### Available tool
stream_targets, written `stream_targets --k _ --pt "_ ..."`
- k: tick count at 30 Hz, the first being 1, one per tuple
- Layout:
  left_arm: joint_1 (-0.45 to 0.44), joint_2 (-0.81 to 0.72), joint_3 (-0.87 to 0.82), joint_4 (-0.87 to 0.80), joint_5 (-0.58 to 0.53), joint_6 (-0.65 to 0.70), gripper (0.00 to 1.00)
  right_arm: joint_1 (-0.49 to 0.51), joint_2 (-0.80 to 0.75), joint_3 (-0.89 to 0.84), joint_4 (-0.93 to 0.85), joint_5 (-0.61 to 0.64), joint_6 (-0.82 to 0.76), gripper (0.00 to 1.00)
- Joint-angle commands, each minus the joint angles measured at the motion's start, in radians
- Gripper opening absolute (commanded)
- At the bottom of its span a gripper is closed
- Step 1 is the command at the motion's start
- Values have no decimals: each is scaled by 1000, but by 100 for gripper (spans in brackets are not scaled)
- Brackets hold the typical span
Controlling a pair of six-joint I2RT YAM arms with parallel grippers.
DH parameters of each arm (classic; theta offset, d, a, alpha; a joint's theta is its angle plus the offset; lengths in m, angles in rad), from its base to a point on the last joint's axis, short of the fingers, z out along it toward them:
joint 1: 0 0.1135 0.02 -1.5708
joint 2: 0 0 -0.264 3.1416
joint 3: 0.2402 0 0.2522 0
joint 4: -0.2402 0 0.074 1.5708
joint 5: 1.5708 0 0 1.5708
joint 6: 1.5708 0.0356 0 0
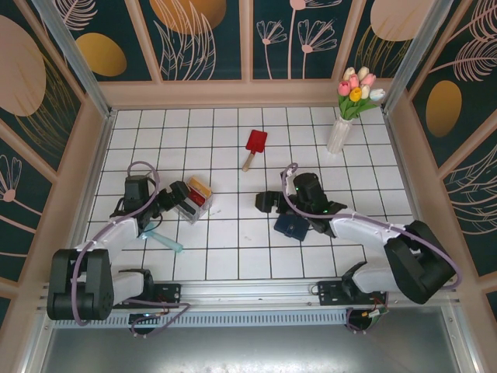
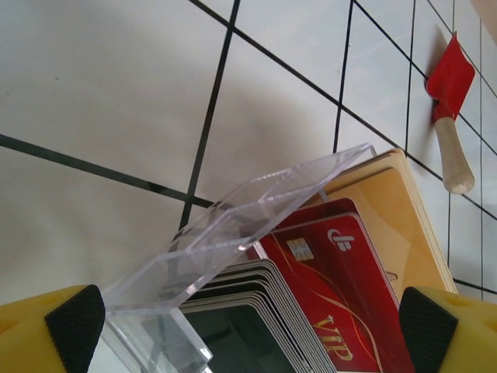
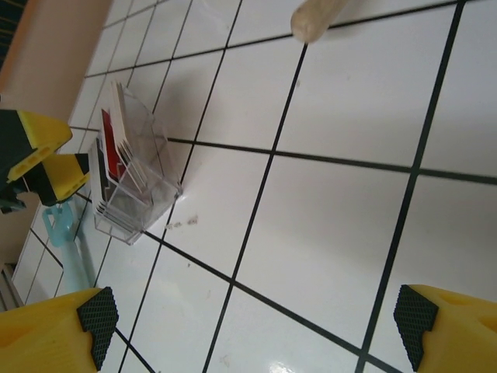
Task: Put the credit cards into the card holder
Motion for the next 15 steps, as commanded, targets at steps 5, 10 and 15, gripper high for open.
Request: stream_targets --k 5,10,15 --pt "-22 3 -9 53 117 -31 98 75 91 60 75 12 49 94" --pt "-96 77 27 65 118 -25 97 85 155 83 107 -10 78 91" --pt "-167 132 49 140 126 -90 94 85 178 97 98 1 94 85"
